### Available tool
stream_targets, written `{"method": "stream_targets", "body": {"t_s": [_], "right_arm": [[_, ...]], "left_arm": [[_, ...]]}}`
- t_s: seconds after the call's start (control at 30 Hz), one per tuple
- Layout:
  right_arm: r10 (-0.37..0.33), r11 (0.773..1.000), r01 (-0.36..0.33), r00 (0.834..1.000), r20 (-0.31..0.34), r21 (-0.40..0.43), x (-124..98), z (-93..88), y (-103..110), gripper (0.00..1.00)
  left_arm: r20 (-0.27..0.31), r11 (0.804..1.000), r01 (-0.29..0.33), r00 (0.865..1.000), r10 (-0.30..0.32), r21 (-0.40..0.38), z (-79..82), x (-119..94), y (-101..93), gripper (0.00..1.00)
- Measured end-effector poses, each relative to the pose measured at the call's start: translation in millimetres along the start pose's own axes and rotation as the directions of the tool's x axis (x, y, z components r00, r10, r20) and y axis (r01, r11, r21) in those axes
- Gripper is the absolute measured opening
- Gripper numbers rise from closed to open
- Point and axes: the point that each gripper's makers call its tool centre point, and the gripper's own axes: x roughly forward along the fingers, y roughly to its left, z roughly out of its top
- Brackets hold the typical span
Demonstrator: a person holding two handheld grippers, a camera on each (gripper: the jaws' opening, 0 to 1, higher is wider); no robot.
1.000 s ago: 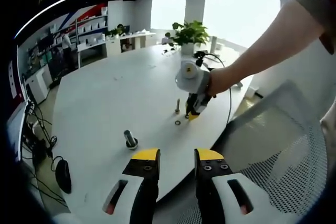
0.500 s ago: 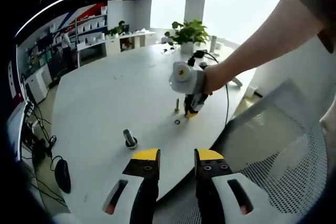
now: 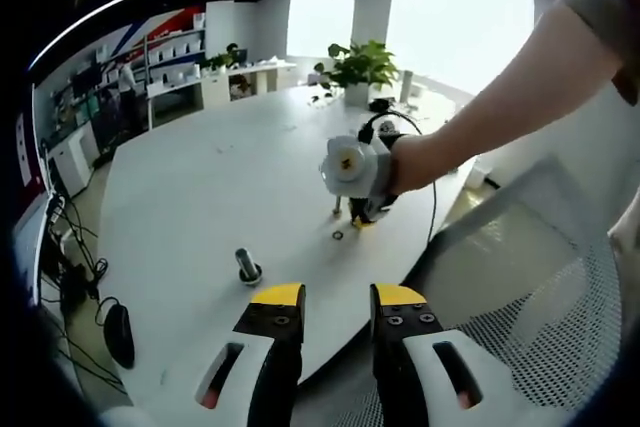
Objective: Place the washer onto the threaded stud by aligning its center hole with the stud, sliding it down to the base, and recovering from edge contact or off-axis alignment until the washer reaches the visible bottom stop.
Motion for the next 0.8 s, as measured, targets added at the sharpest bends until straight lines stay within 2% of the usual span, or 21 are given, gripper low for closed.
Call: {"method": "stream_targets", "body": {"t_s": [0.1, 0.2, 0.53, 0.8], "right_arm": [[0.037, 0.991, -0.045, 0.997, 0.067, 0.128, -1.2, -2.3, 2.0, 0.14], [0.043, 0.98, -0.061, 0.995, 0.093, 0.191, -1.1, -2.8, -0.4, 0.14], [0.053, 0.967, -0.08, 0.992, 0.113, 0.242, -4.9, -9.3, 4.2, 0.14], [0.023, 0.962, -0.061, 0.99, 0.142, 0.267, -19.6, -7.1, -9.7, 0.14]], "left_arm": [[0.002, 1.0, 0.003, 1.0, -0.003, -0.001, 0.4, 0.0, 0.0, 0.24], [0.001, 1.0, 0.009, 1.0, -0.009, 0.003, 0.7, 0.6, -1.5, 0.24], [0.005, 1.0, 0.014, 1.0, -0.014, 0.005, 1.0, 0.3, -2.4, 0.24], [0.013, 1.0, 0.025, 1.0, -0.025, 0.007, 3.0, 0.0, -4.1, 0.24]]}}
